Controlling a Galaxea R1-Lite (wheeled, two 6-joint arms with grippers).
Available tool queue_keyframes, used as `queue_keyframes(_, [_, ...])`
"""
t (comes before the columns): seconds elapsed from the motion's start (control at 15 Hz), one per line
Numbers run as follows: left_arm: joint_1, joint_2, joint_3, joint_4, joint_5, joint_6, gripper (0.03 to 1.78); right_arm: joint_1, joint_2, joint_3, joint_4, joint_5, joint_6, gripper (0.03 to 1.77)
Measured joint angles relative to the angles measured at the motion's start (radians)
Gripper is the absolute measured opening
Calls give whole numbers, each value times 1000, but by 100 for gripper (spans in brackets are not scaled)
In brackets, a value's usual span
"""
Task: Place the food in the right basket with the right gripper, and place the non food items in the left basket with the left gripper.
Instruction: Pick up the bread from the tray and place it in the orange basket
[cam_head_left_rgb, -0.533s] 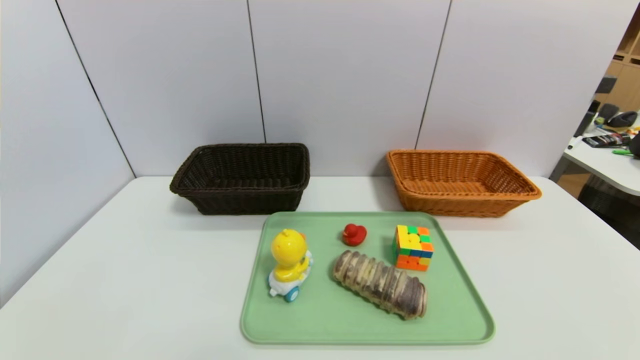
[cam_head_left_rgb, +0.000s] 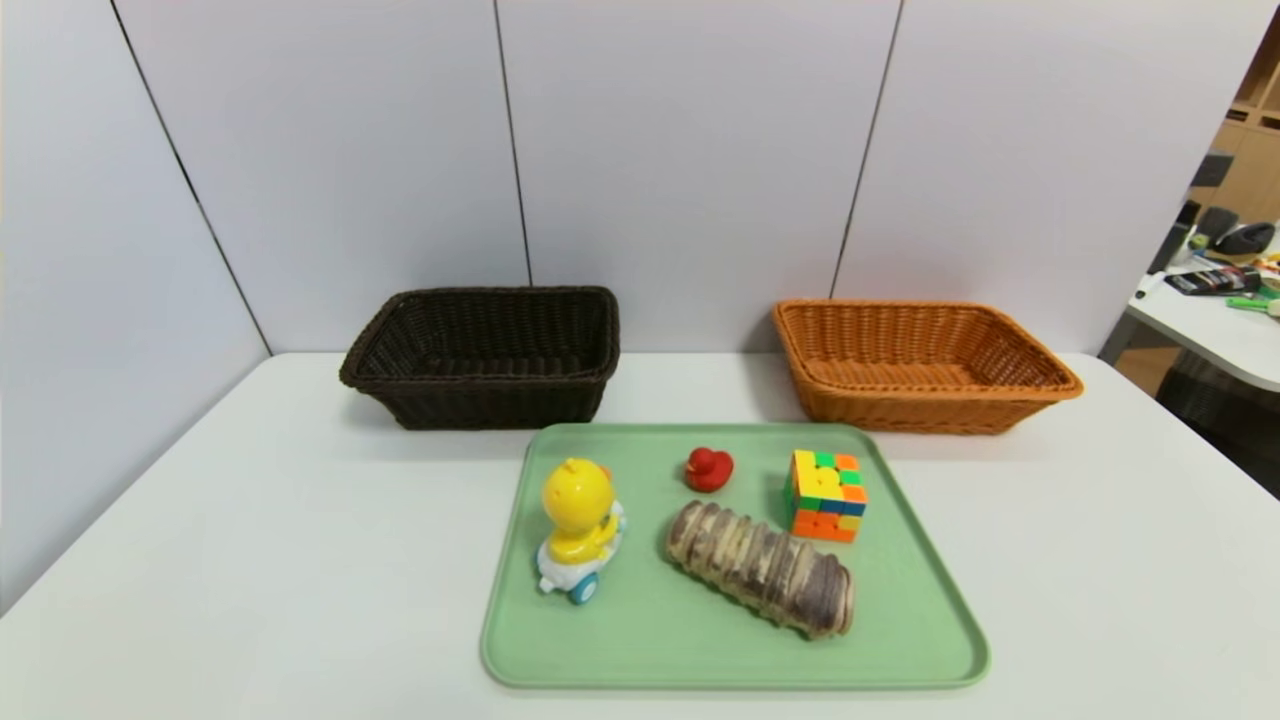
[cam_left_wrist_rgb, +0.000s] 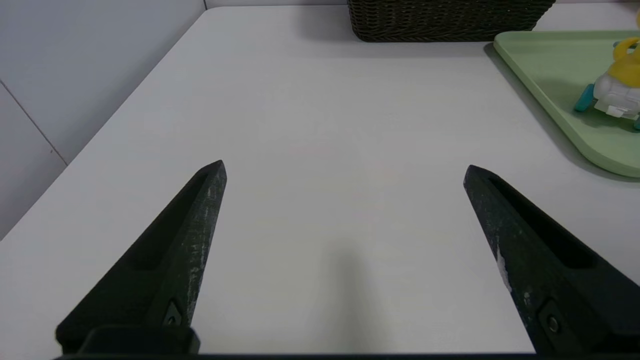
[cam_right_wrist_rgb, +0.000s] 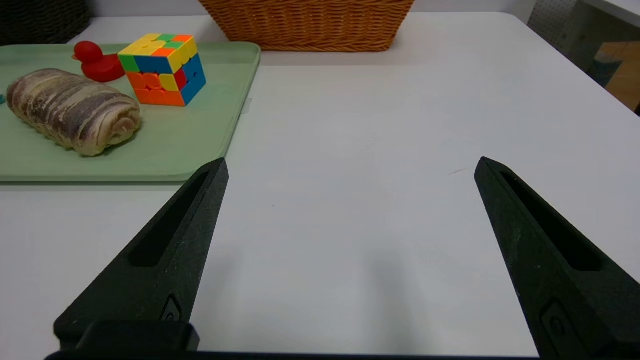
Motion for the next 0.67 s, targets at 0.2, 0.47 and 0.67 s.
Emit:
queue_keyframes(0.2, [0,0,0,0,0,0,169,0,0,0,-2,7,-8,170])
queue_keyframes(0.47, [0,0,0,0,-4,19,169,0,0,2,-3,9,-25,170])
queue_keyframes(0.67, [0,0,0,0,-4,31,169,0,0,4,-4,11,-51,170])
